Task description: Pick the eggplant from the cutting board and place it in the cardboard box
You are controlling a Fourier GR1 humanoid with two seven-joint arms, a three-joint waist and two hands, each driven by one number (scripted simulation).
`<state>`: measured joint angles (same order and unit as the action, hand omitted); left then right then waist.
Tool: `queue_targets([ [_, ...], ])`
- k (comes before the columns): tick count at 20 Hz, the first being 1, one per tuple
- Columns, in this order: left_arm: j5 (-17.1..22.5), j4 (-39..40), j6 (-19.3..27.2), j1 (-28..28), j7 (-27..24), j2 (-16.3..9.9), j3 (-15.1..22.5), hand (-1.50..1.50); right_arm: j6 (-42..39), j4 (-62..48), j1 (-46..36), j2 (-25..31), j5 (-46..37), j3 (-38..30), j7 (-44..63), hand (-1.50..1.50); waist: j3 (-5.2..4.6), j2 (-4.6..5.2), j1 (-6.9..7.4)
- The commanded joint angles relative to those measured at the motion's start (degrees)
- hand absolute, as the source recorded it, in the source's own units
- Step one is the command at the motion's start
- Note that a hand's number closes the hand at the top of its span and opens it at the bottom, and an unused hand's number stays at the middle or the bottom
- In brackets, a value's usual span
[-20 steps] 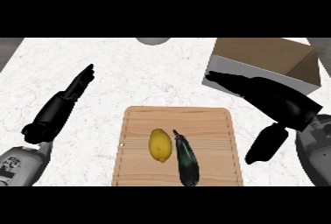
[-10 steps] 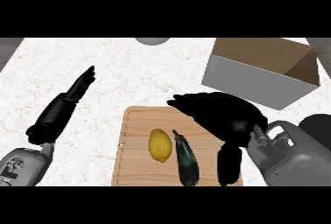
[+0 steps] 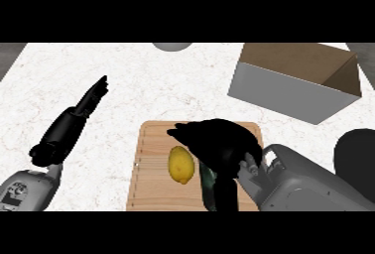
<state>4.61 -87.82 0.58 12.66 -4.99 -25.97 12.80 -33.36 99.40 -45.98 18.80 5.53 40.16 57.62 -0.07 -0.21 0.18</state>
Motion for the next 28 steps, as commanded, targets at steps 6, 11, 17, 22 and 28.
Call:
queue_targets([
  [6, -0.55, 1.21, -2.72, -2.28, -3.51, -0.57, -2.65, 0.0, -0.04, -2.94, 3.6, -1.42, -10.67, 6.23, 3.79, -1.5, 0.06, 0.14, -0.02],
  [11, -2.78, -0.64, -1.25, -1.57, -1.2, 2.27, -2.3, 0.0, -3.11, -2.69, 2.55, -2.8, -10.69, 2.39, 5.13, -1.5, 0.06, 0.1, -0.1],
  [17, -3.25, 2.01, -2.91, 2.96, 1.03, 3.1, -3.32, 0.0, -4.33, -9.0, 3.11, -6.42, -15.79, 5.51, 3.16, -1.5, 0.06, 0.19, -0.16],
  [22, -3.61, -1.35, -4.13, 0.51, 2.59, 3.29, -4.44, 0.0, -4.15, -7.7, 8.7, -3.46, -22.23, 4.49, -2.27, -1.5, 0.08, 0.14, -0.1],
  [28, -4.51, 1.45, -6.73, -0.68, -1.88, 3.79, -7.85, 0.0, -4.29, -10.41, 13.42, -9.32, -27.57, 3.88, -5.68, -1.5, 0.07, 0.2, 0.01],
])
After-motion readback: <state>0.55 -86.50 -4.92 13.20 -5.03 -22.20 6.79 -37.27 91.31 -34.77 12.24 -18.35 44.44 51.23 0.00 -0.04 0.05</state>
